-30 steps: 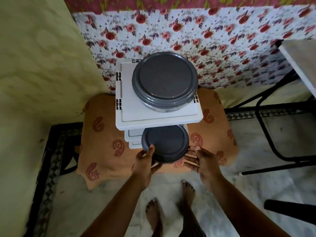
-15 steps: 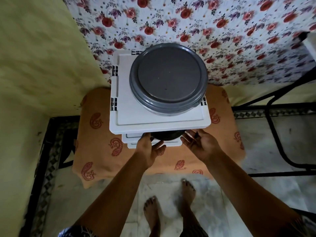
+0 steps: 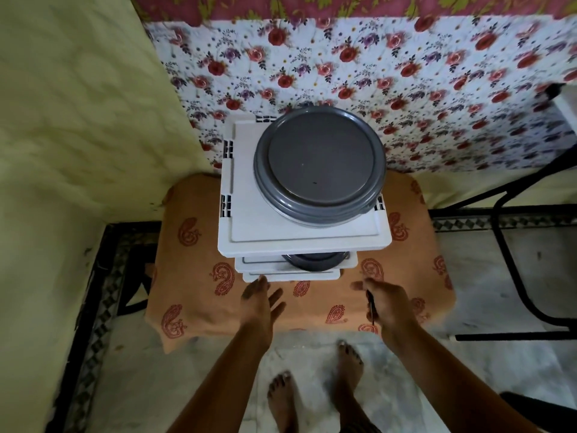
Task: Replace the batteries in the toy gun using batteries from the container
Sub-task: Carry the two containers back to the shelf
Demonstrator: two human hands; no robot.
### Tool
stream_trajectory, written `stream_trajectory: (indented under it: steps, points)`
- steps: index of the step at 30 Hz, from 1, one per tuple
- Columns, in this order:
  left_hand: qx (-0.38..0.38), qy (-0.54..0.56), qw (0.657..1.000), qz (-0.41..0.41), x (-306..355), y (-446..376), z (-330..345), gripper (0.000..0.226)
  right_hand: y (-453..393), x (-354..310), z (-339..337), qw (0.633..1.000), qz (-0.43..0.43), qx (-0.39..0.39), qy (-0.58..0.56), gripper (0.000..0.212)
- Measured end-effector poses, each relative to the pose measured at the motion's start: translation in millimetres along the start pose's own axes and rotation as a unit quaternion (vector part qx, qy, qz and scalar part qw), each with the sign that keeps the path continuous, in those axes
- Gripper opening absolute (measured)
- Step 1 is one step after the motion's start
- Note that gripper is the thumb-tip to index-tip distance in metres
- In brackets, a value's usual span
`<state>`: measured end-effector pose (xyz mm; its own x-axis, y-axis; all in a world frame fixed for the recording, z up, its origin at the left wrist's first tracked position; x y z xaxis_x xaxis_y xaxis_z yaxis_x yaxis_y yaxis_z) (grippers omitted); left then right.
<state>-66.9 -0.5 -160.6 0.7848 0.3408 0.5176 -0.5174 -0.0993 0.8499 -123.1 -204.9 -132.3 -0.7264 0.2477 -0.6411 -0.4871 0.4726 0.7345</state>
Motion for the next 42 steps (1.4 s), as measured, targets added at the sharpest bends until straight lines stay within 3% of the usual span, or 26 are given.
stream_trajectory:
  steps: [3, 6, 10, 14, 17, 19, 22, 26, 29, 36, 42]
  points:
    - [0.051, -0.024, 0.997, 0.057, 3.9, 15.4, -21.2, 0.028, 25.0, 5.9, 9.9, 0.993, 0.013, -0.115, 0.014, 0.027]
    - [0.113, -0.173, 0.96, 0.187, 18.9, 34.3, -36.5, 0.033, 53.3, -15.4, 28.1, 0.97, -0.052, -0.219, 0.091, 0.024]
    - [0.109, -0.295, 0.875, 0.367, 45.1, 46.3, -42.2, 0.048, 87.1, -64.6, 63.8, 0.935, -0.179, -0.237, 0.192, 0.022]
    - [0.048, -0.392, 0.8, 0.453, 69.0, 64.2, -31.5, 0.063, 111.5, -114.8, 95.9, 0.912, -0.274, -0.21, 0.223, 0.01]
    - [-0.013, -0.529, 0.694, 0.488, 76.7, 71.2, -23.5, 0.074, 127.1, -143.8, 118.1, 0.837, -0.424, -0.163, 0.303, 0.008]
    - [-0.019, -0.603, 0.649, 0.463, 80.5, 69.9, -23.9, 0.076, 137.4, -157.3, 132.1, 0.764, -0.519, -0.147, 0.354, 0.012]
    - [-0.009, -0.669, 0.602, 0.436, 85.1, 72.6, -28.0, 0.08, 147.6, -167.7, 146.9, 0.685, -0.588, -0.167, 0.396, 0.02]
    - [-0.024, -0.691, 0.585, 0.425, 86.1, 67.0, -35.0, 0.081, 142.2, -162.8, 162.4, 0.547, -0.642, -0.121, 0.523, 0.033]
    - [-0.036, -0.687, 0.589, 0.424, 85.7, 64.3, -36.5, 0.084, 126.1, -158.4, 170.3, 0.5, -0.591, -0.079, 0.628, 0.037]
    - [-0.053, -0.675, 0.601, 0.425, 83.3, 62.2, -37.8, 0.085, 103.6, -144.9, 184.5, 0.49, -0.496, -0.034, 0.716, 0.031]
    - [-0.062, -0.686, 0.594, 0.417, 85.4, 62.0, -37.8, 0.085, 98.8, -149.6, 190.2, 0.539, -0.464, -0.041, 0.702, 0.029]
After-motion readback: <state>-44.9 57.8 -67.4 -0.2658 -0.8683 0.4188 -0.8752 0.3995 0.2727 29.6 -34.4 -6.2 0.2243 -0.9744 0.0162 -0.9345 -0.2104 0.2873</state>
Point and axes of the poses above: each hand's wrist, its own y-axis away from the middle knuckle, its own z-axis out of the palm, x = y × z, the point moved 4 cm from there along -y, towards the middle knuckle
